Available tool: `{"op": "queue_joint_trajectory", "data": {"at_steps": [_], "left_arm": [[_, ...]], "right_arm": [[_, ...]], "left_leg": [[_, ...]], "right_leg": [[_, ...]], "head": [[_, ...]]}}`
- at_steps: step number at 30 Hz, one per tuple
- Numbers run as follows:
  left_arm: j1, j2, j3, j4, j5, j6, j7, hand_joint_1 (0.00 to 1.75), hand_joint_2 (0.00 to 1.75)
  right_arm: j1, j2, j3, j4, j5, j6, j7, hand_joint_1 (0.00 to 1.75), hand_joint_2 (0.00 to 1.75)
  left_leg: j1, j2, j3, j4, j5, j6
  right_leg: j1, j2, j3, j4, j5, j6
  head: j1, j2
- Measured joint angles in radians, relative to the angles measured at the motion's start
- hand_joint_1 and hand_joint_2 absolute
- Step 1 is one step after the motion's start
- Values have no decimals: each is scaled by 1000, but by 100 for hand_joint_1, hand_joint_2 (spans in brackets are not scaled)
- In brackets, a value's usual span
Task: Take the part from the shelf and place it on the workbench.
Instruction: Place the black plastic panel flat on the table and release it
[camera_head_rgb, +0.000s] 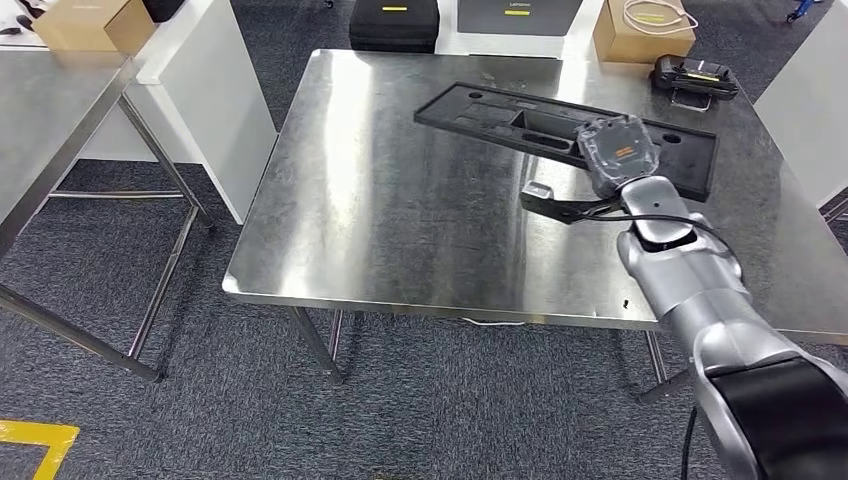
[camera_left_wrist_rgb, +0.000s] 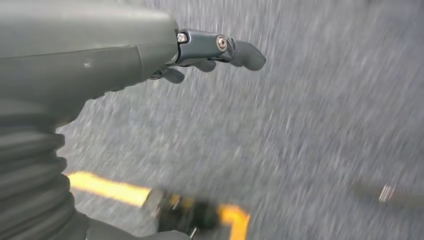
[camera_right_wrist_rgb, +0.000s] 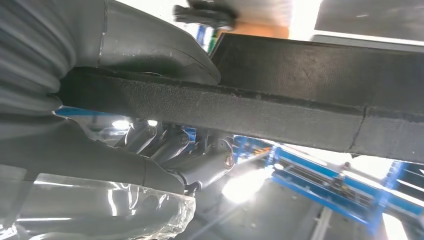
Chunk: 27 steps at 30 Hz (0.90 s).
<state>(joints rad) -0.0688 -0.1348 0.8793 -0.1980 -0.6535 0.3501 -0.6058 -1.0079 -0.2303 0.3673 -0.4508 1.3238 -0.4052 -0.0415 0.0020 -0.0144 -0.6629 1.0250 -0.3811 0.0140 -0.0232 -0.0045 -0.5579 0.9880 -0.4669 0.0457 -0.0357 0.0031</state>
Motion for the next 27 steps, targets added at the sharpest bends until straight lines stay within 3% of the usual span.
{"op": "queue_joint_trajectory", "data": {"at_steps": [3,8,12,17,21,27], "left_arm": [[-1,0,25,0,10,32,-45,0,175],[-1,1,41,0,6,7,-58,0,175],[-1,3,46,0,5,-31,-56,0,175],[-2,7,61,0,-3,-32,-31,0,175],[-2,8,61,0,-19,-25,-19,0,0],[-2,10,61,0,-29,-29,-4,0,0]], "right_arm": [[-22,-34,-20,38,-11,1,-36,171,175],[-28,-73,-31,73,-7,3,-41,171,175],[-31,-103,-49,93,-22,13,-38,0,175],[-36,-129,-67,110,-29,20,-46,0,175],[-38,-137,-71,121,-26,23,-46,0,175],[-43,-144,-76,137,-27,40,-32,0,175]], "left_leg": [[-1,0,0,0,0,1],[-1,0,0,0,0,1],[-1,0,0,0,0,1],[-1,1,0,0,0,2],[-1,1,0,0,0,2],[-1,1,0,0,0,2]], "right_leg": [[0,0,0,0,0,1],[0,0,0,0,0,1],[0,0,0,0,0,1],[0,1,0,0,0,1],[0,1,-1,0,0,1],[0,1,-2,0,0,1]], "head": [[0,0],[0,0],[0,0],[0,0],[0,0],[0,0]]}}
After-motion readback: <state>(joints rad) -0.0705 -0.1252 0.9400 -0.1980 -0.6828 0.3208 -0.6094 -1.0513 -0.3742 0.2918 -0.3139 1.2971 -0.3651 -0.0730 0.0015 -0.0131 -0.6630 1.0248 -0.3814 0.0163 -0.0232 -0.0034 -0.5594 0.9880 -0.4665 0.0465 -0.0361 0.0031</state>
